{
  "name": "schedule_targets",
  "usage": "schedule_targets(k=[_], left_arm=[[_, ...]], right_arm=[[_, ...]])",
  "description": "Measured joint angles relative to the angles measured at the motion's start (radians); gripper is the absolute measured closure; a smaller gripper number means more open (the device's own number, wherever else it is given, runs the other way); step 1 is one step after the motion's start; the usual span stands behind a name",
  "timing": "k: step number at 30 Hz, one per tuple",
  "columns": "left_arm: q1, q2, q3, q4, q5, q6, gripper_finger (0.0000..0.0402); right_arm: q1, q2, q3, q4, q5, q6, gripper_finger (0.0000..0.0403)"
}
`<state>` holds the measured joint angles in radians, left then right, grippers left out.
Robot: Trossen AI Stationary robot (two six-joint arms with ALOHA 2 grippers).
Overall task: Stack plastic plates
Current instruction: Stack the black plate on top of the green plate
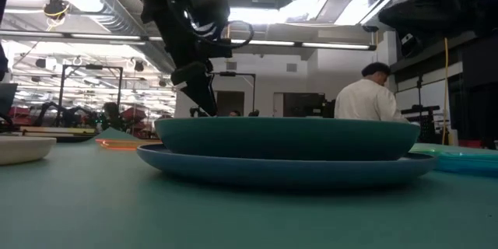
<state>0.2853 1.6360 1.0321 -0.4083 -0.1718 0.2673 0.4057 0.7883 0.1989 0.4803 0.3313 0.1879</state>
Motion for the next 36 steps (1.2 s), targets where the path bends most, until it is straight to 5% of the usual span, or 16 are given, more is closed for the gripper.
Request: schedule_targets(k=[9,36], left_arm=[[0.09,0.014,0.0,0.008,0.087,0.033,0.0198],[0.138,0.179,0.0,0.13,0.081,0.19,0.0198]], right_arm=[[0.0,0.0,0.0,-0.028,0.016,0.024,0.0402],[0.0,0.002,0.0,-0.046,0.063,0.013,0.0402]])
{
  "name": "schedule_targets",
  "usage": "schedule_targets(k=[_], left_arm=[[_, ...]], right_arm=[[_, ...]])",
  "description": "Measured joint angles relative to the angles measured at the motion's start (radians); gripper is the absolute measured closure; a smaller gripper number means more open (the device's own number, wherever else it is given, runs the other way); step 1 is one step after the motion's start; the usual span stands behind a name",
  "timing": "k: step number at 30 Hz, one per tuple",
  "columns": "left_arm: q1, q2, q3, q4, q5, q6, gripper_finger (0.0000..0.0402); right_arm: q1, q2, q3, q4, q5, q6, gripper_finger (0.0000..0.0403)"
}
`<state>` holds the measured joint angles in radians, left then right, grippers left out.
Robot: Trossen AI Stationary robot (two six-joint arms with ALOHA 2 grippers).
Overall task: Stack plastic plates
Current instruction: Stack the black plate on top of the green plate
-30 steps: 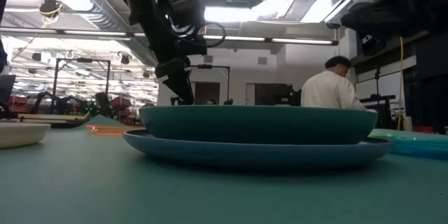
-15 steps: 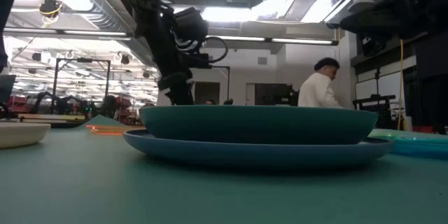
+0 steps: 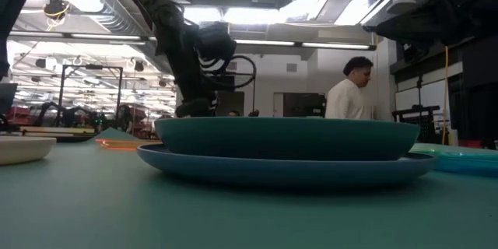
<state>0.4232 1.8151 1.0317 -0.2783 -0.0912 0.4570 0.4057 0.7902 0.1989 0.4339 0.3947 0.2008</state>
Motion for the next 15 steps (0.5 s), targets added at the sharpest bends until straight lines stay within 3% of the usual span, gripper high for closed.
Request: schedule_targets(k=[15], left_arm=[[0.013,0.03,0.001,0.044,-0.023,0.025,0.021]], right_arm=[[0.0,0.0,0.0,-0.018,0.016,-0.001,0.0402]])
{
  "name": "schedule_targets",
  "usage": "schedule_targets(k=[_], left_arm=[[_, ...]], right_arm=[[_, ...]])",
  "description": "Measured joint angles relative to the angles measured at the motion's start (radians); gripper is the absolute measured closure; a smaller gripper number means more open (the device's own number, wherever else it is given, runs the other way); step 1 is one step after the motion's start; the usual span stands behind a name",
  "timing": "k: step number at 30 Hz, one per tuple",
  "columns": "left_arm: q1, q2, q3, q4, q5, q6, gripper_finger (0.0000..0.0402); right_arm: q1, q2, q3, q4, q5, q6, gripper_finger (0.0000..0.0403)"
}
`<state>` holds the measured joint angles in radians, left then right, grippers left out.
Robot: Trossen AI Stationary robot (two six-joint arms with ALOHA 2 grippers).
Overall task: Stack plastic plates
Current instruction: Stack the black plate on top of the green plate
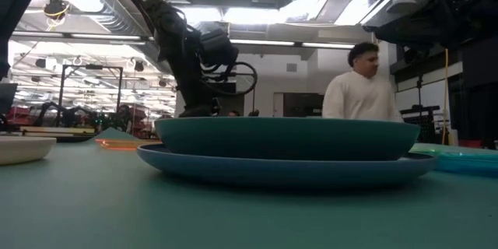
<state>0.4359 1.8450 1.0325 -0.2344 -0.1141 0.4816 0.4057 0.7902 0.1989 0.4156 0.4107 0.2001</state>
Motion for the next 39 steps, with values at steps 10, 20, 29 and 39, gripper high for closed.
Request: schedule_targets(k=[10,20,29,39], left_arm=[[0.024,0.0,0.0,-0.003,0.031,0.007,0.0291],[0.009,0.0,0.0,-0.004,0.031,0.011,0.0353],[-0.045,-0.003,0.0,0.0,0.001,0.029,0.0395],[-0.14,-0.055,-0.001,-0.019,-0.038,0.013,0.0391]], right_arm=[[0.0,0.0,0.0,0.0,0.0,0.0,0.0402],[0.0,0.0,0.0,0.0,0.0,0.0,0.0402],[0.0,0.0,0.0,-0.009,0.0,0.0,0.0402],[0.0,0.0,0.0,-0.026,0.0,0.0,0.0402]])
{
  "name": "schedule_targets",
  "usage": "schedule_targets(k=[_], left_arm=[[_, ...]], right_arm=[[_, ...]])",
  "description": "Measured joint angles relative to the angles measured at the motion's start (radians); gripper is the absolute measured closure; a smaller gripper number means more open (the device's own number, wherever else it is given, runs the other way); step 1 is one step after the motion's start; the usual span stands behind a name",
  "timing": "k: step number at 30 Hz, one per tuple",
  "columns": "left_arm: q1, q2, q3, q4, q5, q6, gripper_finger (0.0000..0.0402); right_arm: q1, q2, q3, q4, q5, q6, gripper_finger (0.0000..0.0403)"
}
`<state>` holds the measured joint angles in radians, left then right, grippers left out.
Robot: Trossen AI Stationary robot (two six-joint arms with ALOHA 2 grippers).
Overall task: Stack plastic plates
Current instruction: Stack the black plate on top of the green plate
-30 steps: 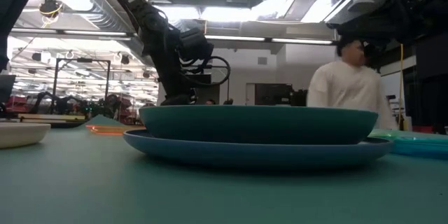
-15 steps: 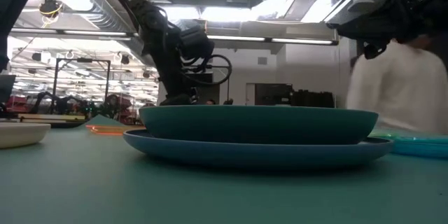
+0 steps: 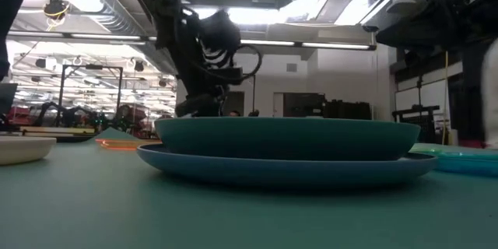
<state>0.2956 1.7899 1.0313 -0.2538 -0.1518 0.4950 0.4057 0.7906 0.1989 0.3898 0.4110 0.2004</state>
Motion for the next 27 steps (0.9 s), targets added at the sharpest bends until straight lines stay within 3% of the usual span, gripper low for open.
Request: schedule_targets(k=[10,27], left_arm=[[-0.154,-0.09,0.0,-0.007,-0.04,-0.052,0.039],[-0.426,-0.103,0.0,0.013,-0.075,-0.128,0.039]], right_arm=[[0.0,0.0,0.0,0.001,0.0,0.0,0.0402],[0.0,0.0,0.0,0.003,0.0,0.0,0.0402]])
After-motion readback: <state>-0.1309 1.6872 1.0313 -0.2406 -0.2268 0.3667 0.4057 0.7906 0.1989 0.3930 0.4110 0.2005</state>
